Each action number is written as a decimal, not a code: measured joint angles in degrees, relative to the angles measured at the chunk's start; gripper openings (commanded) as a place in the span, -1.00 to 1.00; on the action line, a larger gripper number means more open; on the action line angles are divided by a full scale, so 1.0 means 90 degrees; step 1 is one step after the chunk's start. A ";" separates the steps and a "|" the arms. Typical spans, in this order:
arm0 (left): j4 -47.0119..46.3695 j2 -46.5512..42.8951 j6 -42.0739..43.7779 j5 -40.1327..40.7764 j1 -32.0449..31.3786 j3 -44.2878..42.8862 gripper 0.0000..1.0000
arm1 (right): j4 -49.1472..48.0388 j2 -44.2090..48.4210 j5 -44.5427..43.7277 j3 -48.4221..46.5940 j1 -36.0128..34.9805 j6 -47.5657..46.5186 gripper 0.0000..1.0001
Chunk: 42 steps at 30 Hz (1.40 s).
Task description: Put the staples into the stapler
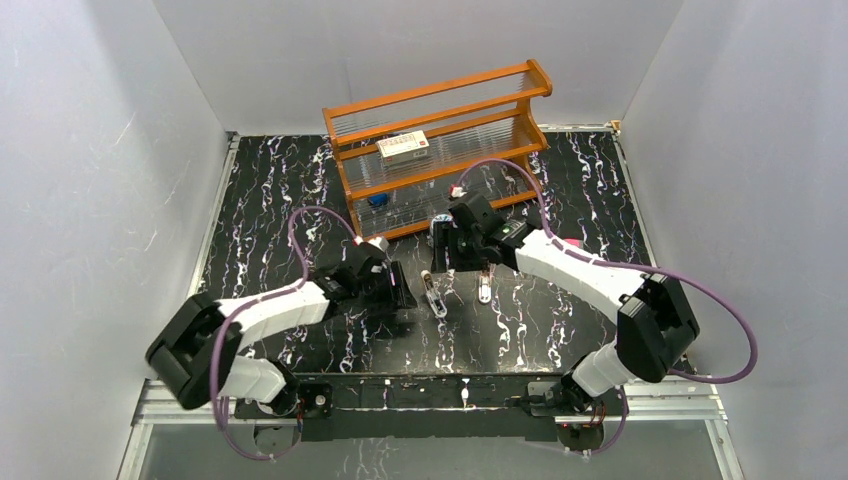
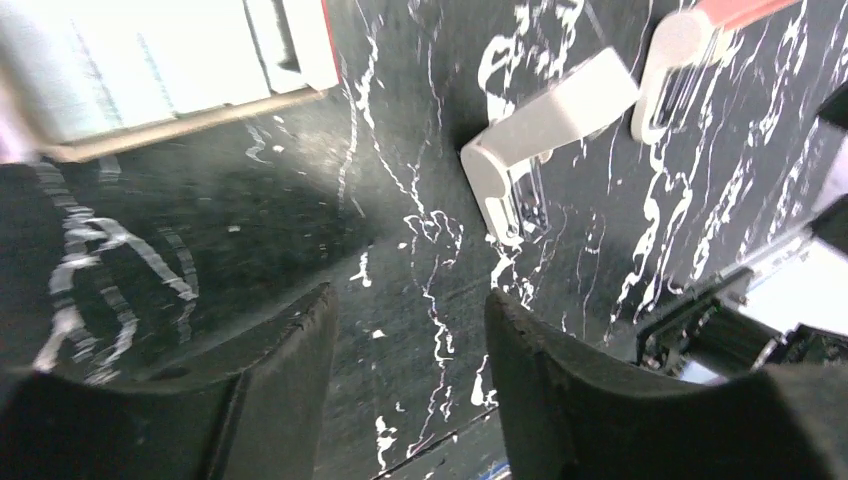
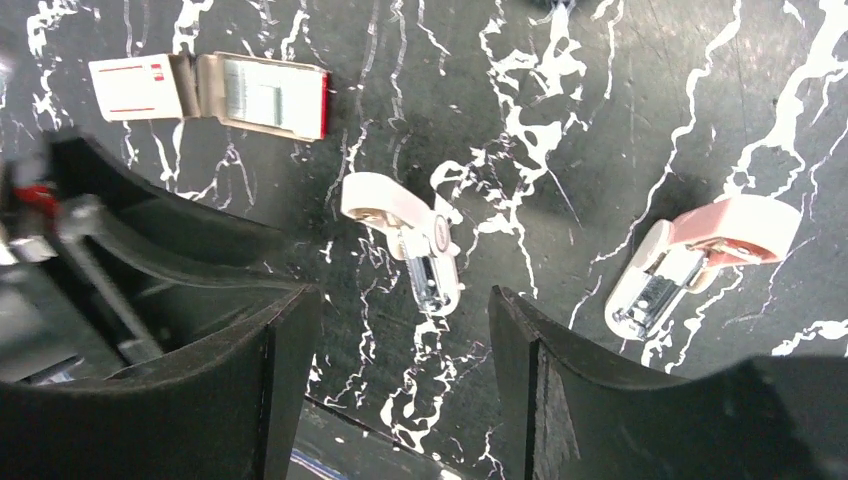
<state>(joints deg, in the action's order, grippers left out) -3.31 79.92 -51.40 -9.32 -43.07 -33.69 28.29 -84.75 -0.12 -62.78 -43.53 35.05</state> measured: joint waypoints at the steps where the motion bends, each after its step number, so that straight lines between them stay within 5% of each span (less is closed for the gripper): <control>1: 0.0396 -0.0262 0.0107 0.0255 0.0034 -0.0097 0.20 | 0.0090 0.0000 -0.0124 -0.0100 -0.0107 -0.0068 0.29; 4: 0.1345 -0.0930 0.0401 0.0913 0.0221 -0.0544 0.26 | 0.0231 0.0000 -0.0430 -0.0401 -0.0352 -0.0163 0.09; 16: 0.3670 -0.2557 0.1443 0.3570 0.0993 -0.2448 0.32 | 0.0442 -0.1418 -0.1778 -0.2392 -0.1613 0.0029 -0.23; 19: 0.3759 -0.2970 0.1523 0.4165 0.0993 -0.2424 0.36 | 0.0593 -0.1955 -0.1855 -0.2686 -0.1707 0.0189 -0.30; 26: 0.3755 -0.3694 0.1513 0.5166 0.0993 -0.1851 0.49 | 0.0806 -0.2883 -0.2227 -0.3113 -0.1829 0.0685 -0.11; 34: 0.3905 -0.3937 0.1277 0.5787 0.0993 -0.1547 0.57 | 0.0811 -0.3543 -0.2120 -0.3422 -0.1843 0.0831 -0.28; 42: 0.3954 -0.4235 0.1124 0.6091 0.0993 -0.1411 0.60 | 0.0831 -0.4012 -0.1780 -0.3854 -0.1843 0.0801 -0.24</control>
<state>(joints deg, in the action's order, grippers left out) 32.27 41.80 -41.28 45.50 -34.13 -46.39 35.77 -120.86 -16.14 -97.47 -60.12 42.26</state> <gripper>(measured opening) 0.795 0.365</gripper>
